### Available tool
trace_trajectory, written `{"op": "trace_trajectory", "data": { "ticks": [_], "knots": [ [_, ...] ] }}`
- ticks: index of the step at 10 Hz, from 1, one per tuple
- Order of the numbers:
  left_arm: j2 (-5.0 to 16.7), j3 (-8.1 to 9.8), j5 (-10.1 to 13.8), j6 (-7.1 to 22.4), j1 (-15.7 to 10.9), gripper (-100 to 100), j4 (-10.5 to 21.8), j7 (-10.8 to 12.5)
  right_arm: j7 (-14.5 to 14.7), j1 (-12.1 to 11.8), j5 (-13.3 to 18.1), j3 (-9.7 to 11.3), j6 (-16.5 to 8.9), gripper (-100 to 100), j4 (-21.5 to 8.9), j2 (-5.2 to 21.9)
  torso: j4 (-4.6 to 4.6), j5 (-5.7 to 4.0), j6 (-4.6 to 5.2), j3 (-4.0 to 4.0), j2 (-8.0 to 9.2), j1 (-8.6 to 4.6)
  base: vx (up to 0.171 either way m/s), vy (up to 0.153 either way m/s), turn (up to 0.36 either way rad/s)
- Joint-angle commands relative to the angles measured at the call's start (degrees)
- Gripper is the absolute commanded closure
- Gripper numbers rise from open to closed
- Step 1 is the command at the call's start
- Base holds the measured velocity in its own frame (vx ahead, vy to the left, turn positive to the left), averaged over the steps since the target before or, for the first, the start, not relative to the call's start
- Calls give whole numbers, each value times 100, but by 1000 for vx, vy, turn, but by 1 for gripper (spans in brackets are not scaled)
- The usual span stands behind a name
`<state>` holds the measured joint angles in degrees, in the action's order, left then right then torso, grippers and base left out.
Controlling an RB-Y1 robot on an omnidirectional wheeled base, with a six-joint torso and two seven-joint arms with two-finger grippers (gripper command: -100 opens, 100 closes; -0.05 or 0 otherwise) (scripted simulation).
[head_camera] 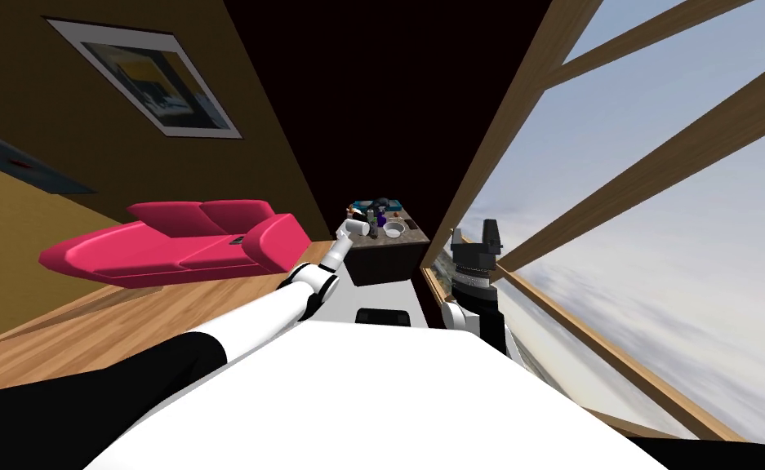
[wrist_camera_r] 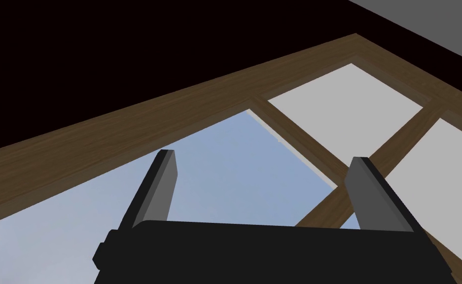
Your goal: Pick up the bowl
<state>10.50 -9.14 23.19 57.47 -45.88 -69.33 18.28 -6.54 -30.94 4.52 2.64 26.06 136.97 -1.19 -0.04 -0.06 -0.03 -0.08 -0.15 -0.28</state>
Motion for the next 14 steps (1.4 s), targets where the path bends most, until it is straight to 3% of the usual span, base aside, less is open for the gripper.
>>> {"op": "trace_trajectory", "data": {
  "ticks": [1,2,3,4,7,8,11,14],
  "knots": [
    [24,-39,-51,286,-220,-100,254,30,0,0,0,0,0,0,0,0,0,0,0,0,0,0,38,-66,-73],
    [24,-39,-51,385,-220,-100,254,30,0,0,0,0,0,0,0,0,0,-1,2,0,-1,-3,43,-57,-31],
    [49,-68,-95,576,-395,-100,470,48,0,0,0,0,0,0,0,0,0,0,0,0,-1,1,51,-84,-72],
    [49,-68,-95,655,-395,-100,470,48,0,0,0,0,0,0,0,0,-1,-1,1,-2,-4,-8,47,-64,-32],
    [93,-121,-197,1116,-687,-100,869,78,0,0,0,0,0,0,0,0,-3,1,-1,-7,-12,2,70,-66,-60],
    [93,-121,-197,1149,-687,-100,869,78,0,0,0,0,0,0,0,0,-2,-1,1,-5,-8,-7,43,-67,-34],
    [149,-188,-369,1708,-987,-100,1374,110,0,-1,0,0,0,0,0,0,-5,-3,1,-12,-22,-13,109,-103,-99],
    [175,-224,-478,2071,-1096,-100,1640,123,0,-1,0,0,0,0,0,0,-5,-3,0,-11,-19,-13,99,-97,-50]
  ]
}}
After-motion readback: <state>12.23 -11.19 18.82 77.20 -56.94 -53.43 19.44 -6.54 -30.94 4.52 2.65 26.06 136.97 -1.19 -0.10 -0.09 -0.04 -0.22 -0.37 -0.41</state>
